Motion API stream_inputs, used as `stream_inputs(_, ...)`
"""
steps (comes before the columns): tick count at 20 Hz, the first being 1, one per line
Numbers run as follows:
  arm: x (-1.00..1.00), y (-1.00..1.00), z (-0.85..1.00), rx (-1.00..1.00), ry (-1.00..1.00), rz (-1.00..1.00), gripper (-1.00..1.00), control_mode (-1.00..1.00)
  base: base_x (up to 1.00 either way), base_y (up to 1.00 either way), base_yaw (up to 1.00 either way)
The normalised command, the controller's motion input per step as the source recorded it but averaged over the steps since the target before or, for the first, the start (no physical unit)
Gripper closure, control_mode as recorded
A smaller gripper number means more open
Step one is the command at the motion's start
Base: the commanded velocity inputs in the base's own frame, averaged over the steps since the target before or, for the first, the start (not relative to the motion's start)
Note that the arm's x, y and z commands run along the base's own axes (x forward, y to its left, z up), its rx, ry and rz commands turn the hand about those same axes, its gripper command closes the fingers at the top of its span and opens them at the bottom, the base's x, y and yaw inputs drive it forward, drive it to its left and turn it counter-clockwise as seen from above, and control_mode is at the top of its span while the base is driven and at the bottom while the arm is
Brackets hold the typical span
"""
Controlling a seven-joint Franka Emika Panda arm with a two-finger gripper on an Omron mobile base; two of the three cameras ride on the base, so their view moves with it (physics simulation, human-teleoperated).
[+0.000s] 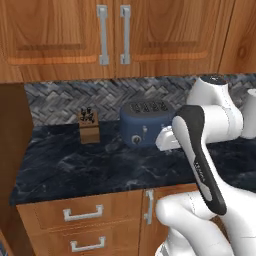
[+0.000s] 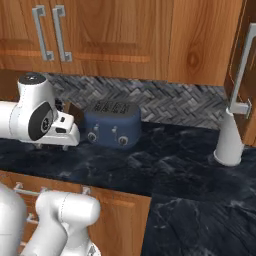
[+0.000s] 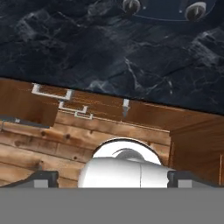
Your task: Navigate to the sink.
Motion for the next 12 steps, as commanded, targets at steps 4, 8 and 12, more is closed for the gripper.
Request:
stream_inputs(4, 0.00, 0.00, 0.00, 0.00, 0.00, 0.00, -1.00, 1.00, -0.88, 1.00, 0.51)
stream_inputs(8, 0.00, 0.00, 0.00, 0.00, 0.00, 0.00, -1.00, 1.00, -0.28, 0.97, 0.73)
stream_inputs(12, 0.00, 0.00, 0.00, 0.00, 0.00, 0.00, -1.00, 1.00, -0.06, 0.60, 0.99)
